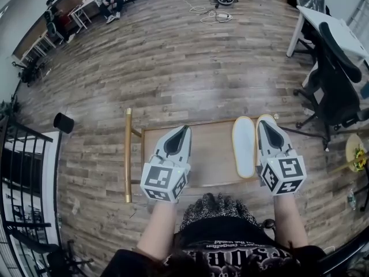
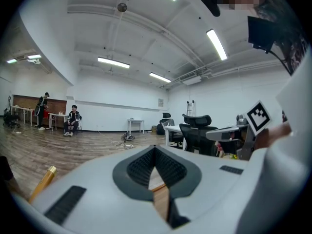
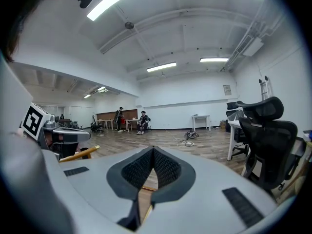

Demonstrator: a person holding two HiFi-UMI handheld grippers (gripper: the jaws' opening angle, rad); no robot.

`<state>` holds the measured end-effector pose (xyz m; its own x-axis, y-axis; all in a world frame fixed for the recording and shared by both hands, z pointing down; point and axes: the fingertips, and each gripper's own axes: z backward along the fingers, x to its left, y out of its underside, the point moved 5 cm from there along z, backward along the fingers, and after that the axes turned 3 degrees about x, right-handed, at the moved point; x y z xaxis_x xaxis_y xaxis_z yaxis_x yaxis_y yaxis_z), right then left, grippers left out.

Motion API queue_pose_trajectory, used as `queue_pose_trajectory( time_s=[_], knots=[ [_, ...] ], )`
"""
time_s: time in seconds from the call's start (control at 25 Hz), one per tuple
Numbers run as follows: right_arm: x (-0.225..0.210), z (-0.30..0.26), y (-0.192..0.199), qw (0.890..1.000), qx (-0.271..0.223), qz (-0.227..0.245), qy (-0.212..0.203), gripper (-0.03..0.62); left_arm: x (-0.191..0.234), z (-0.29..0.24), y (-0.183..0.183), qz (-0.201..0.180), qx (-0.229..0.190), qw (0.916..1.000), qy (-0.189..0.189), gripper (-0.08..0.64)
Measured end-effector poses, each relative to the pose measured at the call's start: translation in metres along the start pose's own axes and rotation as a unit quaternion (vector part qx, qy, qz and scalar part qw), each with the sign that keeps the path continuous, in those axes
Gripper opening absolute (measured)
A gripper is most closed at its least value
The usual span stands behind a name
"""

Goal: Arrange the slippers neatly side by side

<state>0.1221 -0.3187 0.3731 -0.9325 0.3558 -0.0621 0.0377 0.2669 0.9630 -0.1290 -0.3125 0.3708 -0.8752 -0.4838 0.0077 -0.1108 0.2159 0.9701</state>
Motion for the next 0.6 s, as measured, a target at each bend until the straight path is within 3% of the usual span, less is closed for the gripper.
queue_pose_trajectory(
  time_s=[0.6],
  knots=[
    [-0.012, 0.009, 0.005, 1.000, 0.003, -0.015, -0.005, 0.003, 0.010, 0.011, 0.006, 0.002, 0.006, 0.9996, -0.029, 0.002]
  ],
)
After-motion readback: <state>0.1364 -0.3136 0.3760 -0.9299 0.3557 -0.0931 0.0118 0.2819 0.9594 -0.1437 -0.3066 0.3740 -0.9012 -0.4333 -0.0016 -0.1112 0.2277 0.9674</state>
